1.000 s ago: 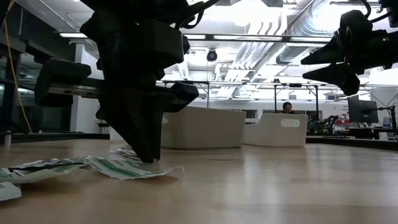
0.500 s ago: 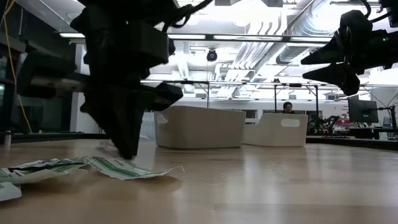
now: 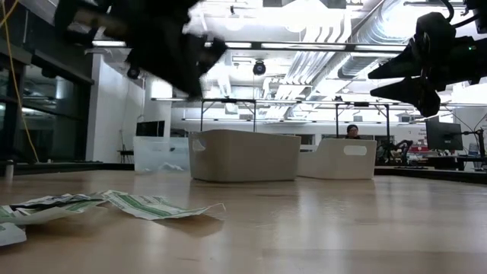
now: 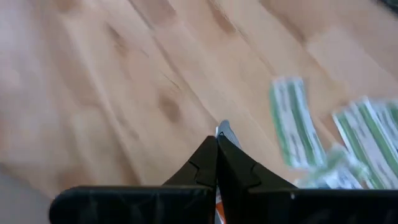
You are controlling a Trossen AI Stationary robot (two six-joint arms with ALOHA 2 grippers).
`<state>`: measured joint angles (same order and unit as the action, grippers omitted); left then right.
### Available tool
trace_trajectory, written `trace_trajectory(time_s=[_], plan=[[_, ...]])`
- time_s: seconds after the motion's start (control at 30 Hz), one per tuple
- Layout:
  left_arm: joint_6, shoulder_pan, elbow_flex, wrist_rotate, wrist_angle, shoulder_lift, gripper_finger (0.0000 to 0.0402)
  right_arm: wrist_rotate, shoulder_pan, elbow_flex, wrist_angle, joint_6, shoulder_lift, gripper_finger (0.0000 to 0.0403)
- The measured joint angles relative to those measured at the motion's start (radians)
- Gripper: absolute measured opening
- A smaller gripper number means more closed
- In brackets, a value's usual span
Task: Pick & Place First Aid Supplies
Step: Put the ointment pack into the white bin
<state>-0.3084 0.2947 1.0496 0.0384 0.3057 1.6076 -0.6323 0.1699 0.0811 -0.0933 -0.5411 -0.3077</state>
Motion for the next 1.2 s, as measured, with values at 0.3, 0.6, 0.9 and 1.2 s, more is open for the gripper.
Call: trace_trajectory(time_s=[0.3,0.6,0.9,1.2], plan=[[-0.057,0.0,0.002,-0.246,-0.258,-0.142,0.0,0.0,0.0,0.0,0.0,0.0,0.0,0.0211],[-0.178,-0.102,0.003,-0.388,-0.689,-0.168,0.0,-0.035,0.0,0.0,0.0,0.075,0.0,0.0211],[-0.026,-0.345,0.003,-0.219,-0.843,-0.168,0.0,-0.038,0.0,0.0,-0.001,0.062,0.0,0.0211],[0.037,-0.472,0.004,-0.162,-0.85,-0.156,0.0,-0.141,0.0,-0.001,-0.097,-0.132,0.0,0.0211]])
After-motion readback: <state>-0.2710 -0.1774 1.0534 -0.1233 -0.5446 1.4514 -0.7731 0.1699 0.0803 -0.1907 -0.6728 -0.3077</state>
